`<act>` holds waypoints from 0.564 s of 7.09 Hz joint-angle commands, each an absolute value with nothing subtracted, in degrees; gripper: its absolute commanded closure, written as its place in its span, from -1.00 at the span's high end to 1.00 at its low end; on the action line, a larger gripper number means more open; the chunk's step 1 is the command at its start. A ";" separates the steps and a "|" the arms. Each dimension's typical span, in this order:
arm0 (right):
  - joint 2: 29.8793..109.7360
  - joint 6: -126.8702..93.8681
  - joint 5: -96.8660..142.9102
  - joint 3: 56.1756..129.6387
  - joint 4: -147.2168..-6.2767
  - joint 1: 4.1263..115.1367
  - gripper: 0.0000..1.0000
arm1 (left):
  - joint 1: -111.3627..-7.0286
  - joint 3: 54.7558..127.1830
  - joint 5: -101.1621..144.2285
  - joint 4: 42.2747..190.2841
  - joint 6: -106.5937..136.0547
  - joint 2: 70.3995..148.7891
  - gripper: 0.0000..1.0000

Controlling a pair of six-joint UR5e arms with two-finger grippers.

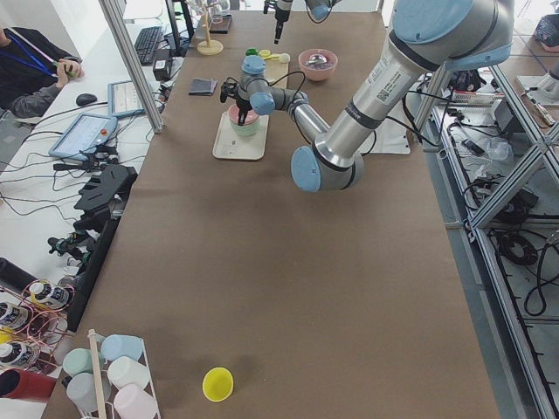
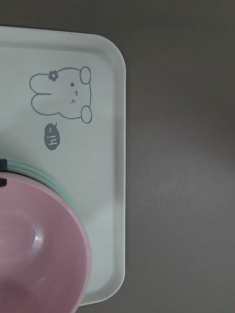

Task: Stack pink bowl on green and place spoon
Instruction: 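Lower the pink bowl into the green bowl and open the left gripper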

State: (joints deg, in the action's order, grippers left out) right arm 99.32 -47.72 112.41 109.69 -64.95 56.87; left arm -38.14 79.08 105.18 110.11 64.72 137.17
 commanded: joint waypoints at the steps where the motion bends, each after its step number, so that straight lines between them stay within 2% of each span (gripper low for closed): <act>1: 99.32 -47.72 112.41 109.69 -64.95 56.87 1.00 | -38.06 77.80 105.03 113.01 64.51 136.94 0.94; 4: 99.23 -47.64 112.41 109.69 -64.95 56.87 1.00 | -37.00 77.86 102.39 115.31 64.77 137.28 0.96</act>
State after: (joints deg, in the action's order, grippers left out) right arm 99.26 -47.71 112.41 109.63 -64.95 56.86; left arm -37.07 77.46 102.50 114.99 64.66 137.07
